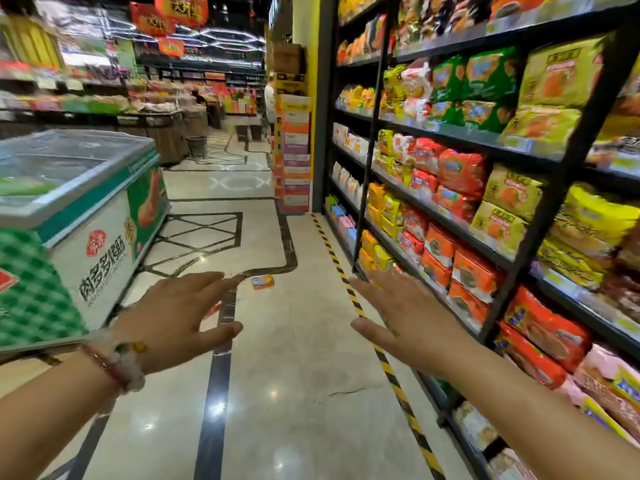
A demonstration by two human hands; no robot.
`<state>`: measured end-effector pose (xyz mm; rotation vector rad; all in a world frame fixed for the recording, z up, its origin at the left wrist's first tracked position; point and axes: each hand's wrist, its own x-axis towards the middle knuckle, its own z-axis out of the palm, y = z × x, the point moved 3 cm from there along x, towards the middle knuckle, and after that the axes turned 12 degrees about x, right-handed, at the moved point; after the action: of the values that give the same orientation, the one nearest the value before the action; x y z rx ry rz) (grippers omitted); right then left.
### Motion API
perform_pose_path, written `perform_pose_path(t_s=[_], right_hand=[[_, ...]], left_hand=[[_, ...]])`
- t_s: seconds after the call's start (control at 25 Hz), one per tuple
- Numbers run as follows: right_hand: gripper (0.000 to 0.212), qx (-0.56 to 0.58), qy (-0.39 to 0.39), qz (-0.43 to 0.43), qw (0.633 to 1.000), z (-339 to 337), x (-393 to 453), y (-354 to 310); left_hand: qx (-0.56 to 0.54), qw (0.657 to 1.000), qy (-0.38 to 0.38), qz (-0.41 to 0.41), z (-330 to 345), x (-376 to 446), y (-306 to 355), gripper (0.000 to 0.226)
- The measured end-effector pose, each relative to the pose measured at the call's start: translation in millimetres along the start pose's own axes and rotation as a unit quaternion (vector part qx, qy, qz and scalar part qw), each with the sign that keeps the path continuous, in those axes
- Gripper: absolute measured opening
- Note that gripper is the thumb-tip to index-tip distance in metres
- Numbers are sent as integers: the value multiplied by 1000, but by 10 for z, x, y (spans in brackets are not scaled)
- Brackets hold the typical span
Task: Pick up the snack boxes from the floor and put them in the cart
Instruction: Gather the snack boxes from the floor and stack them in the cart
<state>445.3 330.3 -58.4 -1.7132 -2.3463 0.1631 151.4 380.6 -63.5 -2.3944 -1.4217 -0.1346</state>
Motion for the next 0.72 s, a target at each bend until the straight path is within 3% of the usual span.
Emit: perform_pose_path(t_s=[0.36, 0.56, 0.72], right_hand=[[91, 18, -3, -32, 999, 479, 2328, -281], [113, 20, -25, -39, 999, 752, 3330, -205], [109, 27, -27, -54, 998, 937, 4184, -116]], left_hand=[[4, 998, -44, -32, 731, 1053, -1641, 123], [-12, 997, -63, -51, 1044, 1533, -2277, 128], [-2, 994, -84, -64, 1498, 2035, -2743, 125]])
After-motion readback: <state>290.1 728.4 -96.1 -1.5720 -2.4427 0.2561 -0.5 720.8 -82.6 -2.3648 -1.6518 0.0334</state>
